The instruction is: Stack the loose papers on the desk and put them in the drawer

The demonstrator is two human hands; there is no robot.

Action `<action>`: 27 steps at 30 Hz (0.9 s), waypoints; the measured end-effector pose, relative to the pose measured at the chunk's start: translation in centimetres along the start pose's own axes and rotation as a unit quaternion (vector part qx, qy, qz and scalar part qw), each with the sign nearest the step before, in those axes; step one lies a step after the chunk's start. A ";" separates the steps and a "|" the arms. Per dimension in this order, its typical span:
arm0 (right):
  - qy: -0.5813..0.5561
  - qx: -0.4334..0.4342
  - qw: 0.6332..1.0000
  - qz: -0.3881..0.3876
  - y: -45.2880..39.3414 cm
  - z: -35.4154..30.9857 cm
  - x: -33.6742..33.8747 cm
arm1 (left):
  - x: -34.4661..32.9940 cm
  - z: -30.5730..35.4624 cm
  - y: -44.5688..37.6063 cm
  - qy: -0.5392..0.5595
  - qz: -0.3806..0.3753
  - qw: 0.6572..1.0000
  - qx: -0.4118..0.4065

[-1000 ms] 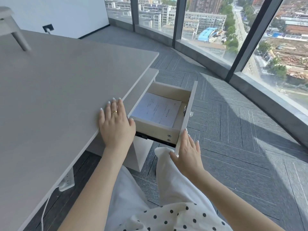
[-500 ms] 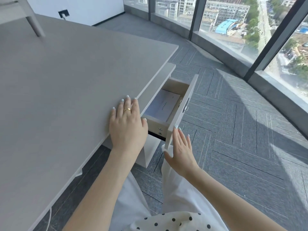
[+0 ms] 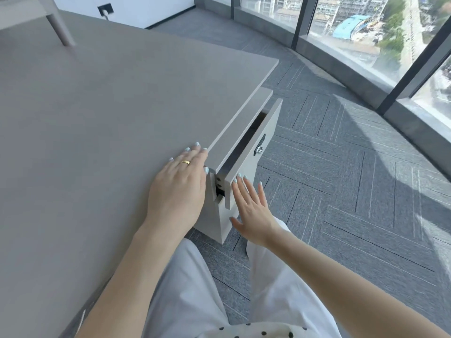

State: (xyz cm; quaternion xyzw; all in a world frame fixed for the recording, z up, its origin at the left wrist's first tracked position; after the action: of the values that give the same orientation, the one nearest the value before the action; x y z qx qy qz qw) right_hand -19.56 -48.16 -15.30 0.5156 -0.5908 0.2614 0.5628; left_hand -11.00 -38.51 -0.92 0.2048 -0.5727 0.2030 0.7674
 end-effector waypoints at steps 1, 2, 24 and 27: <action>0.006 0.006 1.000 -0.006 -0.3 -0.1 0.0 | 0.1 -0.1 -0.1 0.003 -0.007 1.000 0.002; 0.010 0.012 1.000 -0.009 -0.6 -0.2 0.0 | 0.3 -0.3 -0.2 0.008 -0.014 1.000 0.008; 0.002 0.000 1.000 -0.017 -3.1 -0.5 -0.2 | 0.3 -0.7 0.0 0.002 -0.009 1.000 -0.015; 0.006 0.006 1.000 -0.004 -3.0 -0.2 -0.1 | 0.2 -0.8 -0.1 0.001 0.007 1.000 -0.024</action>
State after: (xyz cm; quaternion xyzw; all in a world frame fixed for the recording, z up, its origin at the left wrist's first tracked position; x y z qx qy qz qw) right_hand -16.80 -48.90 -16.11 0.5199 -0.5833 0.2657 0.5646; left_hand -10.27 -38.15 -0.95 0.1819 -0.5782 0.1948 0.7711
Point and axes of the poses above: each hand's wrist, its own y-axis away from the middle knuckle, its own x-axis out of the back of the hand, z = x × y, the point moved 6 cm from there along -y, towards the middle knuckle, and after that the axes turned 14 degrees about -z, right-handed, at the moved point
